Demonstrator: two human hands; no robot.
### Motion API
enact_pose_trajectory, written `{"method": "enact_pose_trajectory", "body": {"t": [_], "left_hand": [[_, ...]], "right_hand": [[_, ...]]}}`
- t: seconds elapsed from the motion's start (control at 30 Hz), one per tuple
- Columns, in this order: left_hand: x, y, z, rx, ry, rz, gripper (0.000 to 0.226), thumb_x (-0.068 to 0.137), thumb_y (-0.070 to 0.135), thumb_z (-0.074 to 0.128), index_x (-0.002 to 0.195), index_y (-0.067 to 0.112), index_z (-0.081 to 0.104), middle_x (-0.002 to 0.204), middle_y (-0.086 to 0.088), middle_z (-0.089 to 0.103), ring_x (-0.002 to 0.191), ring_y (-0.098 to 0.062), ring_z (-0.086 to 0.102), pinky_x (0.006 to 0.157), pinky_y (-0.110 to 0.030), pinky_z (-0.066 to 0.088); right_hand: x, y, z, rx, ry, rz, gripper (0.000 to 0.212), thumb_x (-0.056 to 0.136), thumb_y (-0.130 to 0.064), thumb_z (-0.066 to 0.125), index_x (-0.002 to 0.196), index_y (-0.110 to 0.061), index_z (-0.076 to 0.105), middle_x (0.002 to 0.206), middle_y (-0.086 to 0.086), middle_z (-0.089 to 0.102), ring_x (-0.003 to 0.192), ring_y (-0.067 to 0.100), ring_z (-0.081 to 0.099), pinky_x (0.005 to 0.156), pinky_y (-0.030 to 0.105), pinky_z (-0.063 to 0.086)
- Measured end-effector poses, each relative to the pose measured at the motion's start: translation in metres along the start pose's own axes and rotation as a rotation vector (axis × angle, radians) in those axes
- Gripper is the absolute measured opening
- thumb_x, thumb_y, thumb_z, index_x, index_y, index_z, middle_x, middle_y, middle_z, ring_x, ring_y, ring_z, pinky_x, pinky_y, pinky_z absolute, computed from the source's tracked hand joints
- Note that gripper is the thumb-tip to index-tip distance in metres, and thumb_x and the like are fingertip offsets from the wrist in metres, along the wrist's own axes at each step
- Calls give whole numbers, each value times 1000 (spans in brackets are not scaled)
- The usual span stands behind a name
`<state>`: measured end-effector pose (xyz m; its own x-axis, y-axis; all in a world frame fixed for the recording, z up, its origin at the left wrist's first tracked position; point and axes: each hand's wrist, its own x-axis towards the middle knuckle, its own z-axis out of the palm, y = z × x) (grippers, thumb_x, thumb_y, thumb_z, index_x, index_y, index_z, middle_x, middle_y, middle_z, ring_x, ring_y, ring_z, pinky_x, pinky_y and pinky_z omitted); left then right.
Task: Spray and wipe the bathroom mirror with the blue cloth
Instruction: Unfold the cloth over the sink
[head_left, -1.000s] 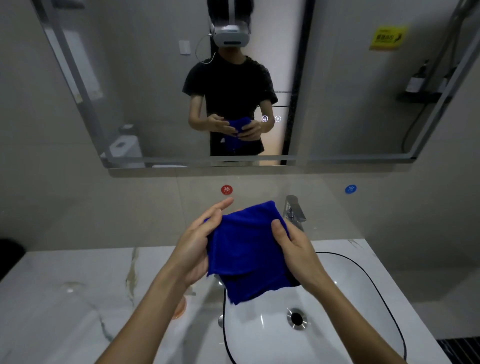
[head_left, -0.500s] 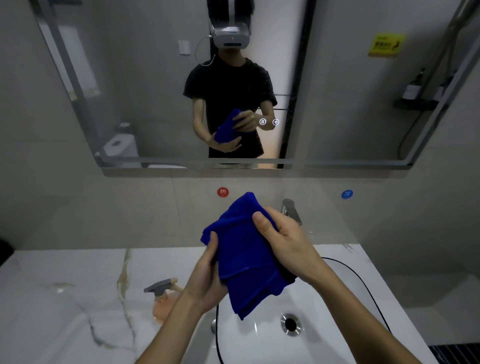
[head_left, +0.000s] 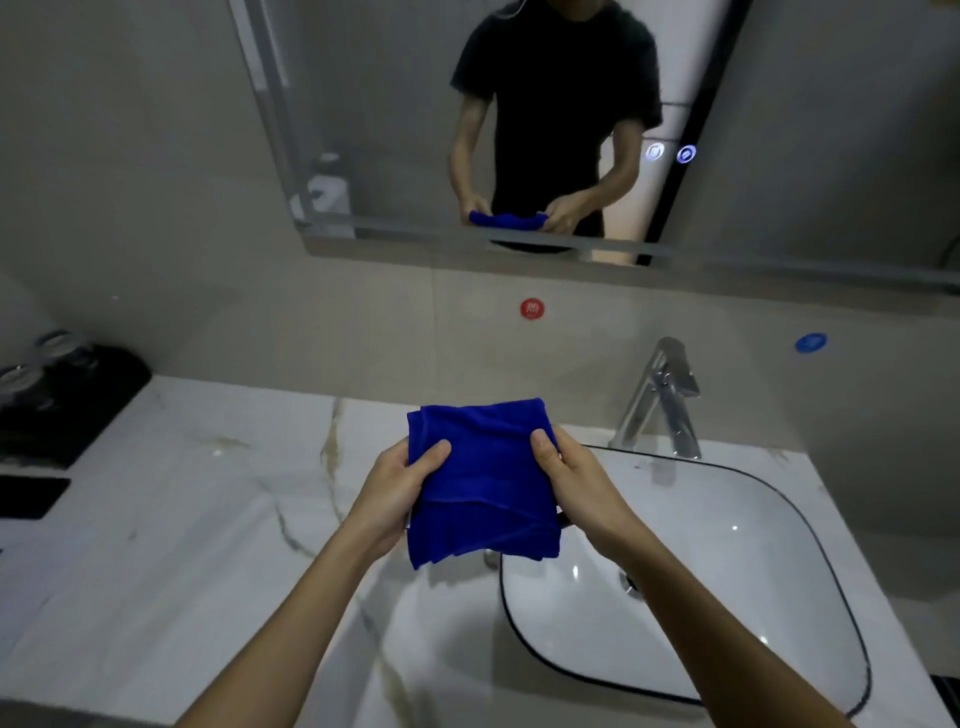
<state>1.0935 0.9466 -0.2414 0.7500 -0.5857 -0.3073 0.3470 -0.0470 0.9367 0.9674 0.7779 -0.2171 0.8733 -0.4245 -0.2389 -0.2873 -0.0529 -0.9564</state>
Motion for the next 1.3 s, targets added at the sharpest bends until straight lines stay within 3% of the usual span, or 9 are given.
{"method": "enact_pose_trajectory", "body": {"t": [0.13,0.23,0.37,0.67,0.87,1.0,1.17,1.3], "left_hand": [[-15,-27,-44,70,-15,-66,25,96,28,59,119,18,64,110,-3,74,104,-25,70,88,-40,57],[-28,-54,-75,117,-33,-120,25,96,28,58,119,23,64,111,0,74,102,-20,70,87,-37,57],[-42,-99,-109,148,-20,-254,27,95,29,60,119,17,64,111,-3,74,102,-23,70,89,-42,56],[-33,-162,-142,237,-74,-415,27,95,30,61,118,17,64,112,-2,74,98,-19,71,83,-35,58],[-1,-171,-140,243,-27,-419,20,100,22,54,118,18,62,113,-5,71,100,-22,69,85,-38,58],[12,-174,-137,312,15,-417,19,102,21,47,118,21,58,115,-4,68,101,-21,67,89,-41,56],[14,-174,-139,454,60,-384,23,101,22,45,121,19,57,119,-1,65,102,-18,64,86,-37,55],[12,-157,-135,566,195,-262,31,100,21,46,130,18,55,120,6,58,110,-17,57,91,-32,50]], "right_hand": [[-7,32,45,38,-58,135,35,105,-53,31,125,-34,53,119,-6,67,96,17,71,62,32,60],[-16,62,76,77,-118,213,30,106,-49,30,128,-38,49,126,-10,59,106,15,63,68,34,60],[-29,106,111,105,-151,326,25,107,-47,29,123,-44,48,128,-14,55,112,15,59,72,42,61],[-23,170,147,123,-112,565,28,108,-44,31,126,-33,49,128,-7,55,110,24,60,83,56,59],[10,176,151,134,-39,603,24,109,-35,32,124,-30,50,124,-4,56,110,24,58,84,57,56],[25,184,154,69,-21,605,28,106,-27,34,129,-29,51,123,2,60,110,26,61,95,55,54],[36,183,147,19,29,560,31,105,-29,37,132,-24,51,109,3,64,91,23,63,74,39,53],[41,158,137,70,67,468,23,106,-26,41,126,-21,51,115,4,60,108,27,63,88,39,55]]}}
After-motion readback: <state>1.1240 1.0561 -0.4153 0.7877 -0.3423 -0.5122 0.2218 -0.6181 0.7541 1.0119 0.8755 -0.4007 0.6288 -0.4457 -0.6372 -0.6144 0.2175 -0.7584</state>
